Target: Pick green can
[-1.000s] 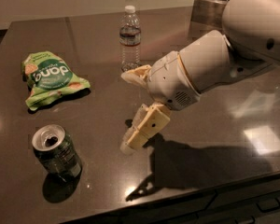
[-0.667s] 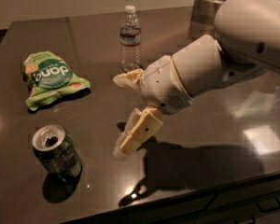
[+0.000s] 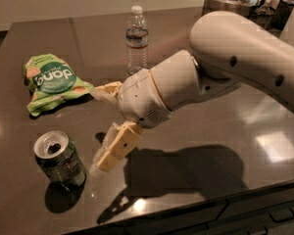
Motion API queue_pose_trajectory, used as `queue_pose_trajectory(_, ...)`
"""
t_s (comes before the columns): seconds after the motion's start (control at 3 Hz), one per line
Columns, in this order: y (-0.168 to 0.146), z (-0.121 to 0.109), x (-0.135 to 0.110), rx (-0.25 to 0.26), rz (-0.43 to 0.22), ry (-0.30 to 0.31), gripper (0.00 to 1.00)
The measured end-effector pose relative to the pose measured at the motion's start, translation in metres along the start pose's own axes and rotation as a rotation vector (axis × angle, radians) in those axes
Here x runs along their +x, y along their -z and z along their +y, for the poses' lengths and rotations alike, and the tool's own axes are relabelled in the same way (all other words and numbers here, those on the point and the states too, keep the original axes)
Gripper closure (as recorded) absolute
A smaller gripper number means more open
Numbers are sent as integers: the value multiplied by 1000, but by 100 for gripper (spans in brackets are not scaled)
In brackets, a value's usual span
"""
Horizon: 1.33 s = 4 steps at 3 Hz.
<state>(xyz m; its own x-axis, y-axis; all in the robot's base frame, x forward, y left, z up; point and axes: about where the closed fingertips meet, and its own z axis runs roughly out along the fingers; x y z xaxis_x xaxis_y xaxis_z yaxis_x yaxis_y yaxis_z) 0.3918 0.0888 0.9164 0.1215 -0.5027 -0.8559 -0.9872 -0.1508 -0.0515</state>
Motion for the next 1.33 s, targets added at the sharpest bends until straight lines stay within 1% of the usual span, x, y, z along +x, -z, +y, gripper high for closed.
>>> queue_pose_trajectory(0.33, -25, 5, -8, -48, -23, 20, 0)
queue_pose_trajectory(0.67, -45, 14, -12, -98, -42, 26, 0)
queue_pose_trajectory(1.0, -59, 20, -18, -133, -63, 28, 0)
queue_pose_trajectory(1.33, -70, 27, -28, -166, -94, 25, 26)
